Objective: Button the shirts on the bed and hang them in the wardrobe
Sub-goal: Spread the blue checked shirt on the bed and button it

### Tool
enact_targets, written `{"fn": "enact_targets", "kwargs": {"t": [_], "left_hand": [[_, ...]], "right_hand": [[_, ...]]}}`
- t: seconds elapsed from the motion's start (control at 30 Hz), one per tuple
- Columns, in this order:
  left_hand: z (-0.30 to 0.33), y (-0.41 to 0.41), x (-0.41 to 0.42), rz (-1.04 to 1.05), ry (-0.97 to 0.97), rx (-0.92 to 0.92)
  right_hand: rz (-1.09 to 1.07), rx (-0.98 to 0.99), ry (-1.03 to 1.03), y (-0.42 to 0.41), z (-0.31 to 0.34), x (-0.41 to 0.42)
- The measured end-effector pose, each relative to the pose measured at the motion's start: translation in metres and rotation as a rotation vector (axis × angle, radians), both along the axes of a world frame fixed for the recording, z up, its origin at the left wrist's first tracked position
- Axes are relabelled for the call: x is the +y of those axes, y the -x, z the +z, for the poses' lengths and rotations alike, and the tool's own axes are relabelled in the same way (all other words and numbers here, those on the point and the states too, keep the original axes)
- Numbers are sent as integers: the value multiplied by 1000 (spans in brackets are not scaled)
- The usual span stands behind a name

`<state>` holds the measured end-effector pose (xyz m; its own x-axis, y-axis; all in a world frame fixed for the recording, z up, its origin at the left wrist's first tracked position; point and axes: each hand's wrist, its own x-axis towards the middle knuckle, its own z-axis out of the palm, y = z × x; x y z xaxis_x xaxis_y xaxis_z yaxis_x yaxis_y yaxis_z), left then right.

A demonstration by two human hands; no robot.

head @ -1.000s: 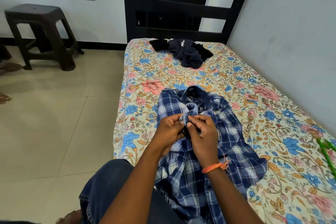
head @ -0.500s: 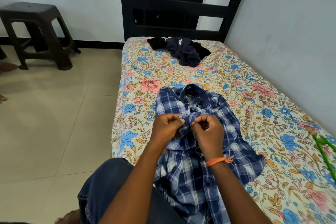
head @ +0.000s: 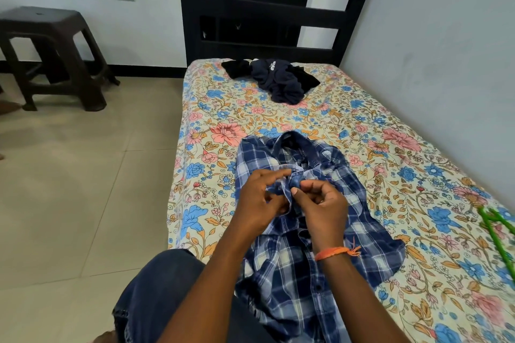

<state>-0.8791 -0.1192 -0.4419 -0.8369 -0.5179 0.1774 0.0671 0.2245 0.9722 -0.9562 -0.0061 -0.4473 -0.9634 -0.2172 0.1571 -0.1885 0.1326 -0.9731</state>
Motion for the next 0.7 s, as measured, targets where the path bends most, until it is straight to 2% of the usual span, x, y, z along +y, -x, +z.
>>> {"fn": "enact_targets", "kwargs": {"t": [0.07, 0.17, 0.3, 0.4, 0.5, 0.7], "left_hand": [[-5, 0, 0, 82, 192, -19], [-7, -3, -2, 180, 404, -44], [-8, -5, -1, 177, 688, -78], [-8, -4, 3, 199, 843, -74], [-7, -4, 3, 196, 952, -55], [-7, -5, 8, 234, 967, 4]], "right_hand": [[10, -47, -6, 1, -1, 1], [1, -201, 94, 2, -2, 2], [77, -448, 205, 3, 3, 2], [139, -520, 230, 2, 9, 1], [134, -525, 245, 0, 14, 0], [127, -412, 154, 1, 14, 0]]}}
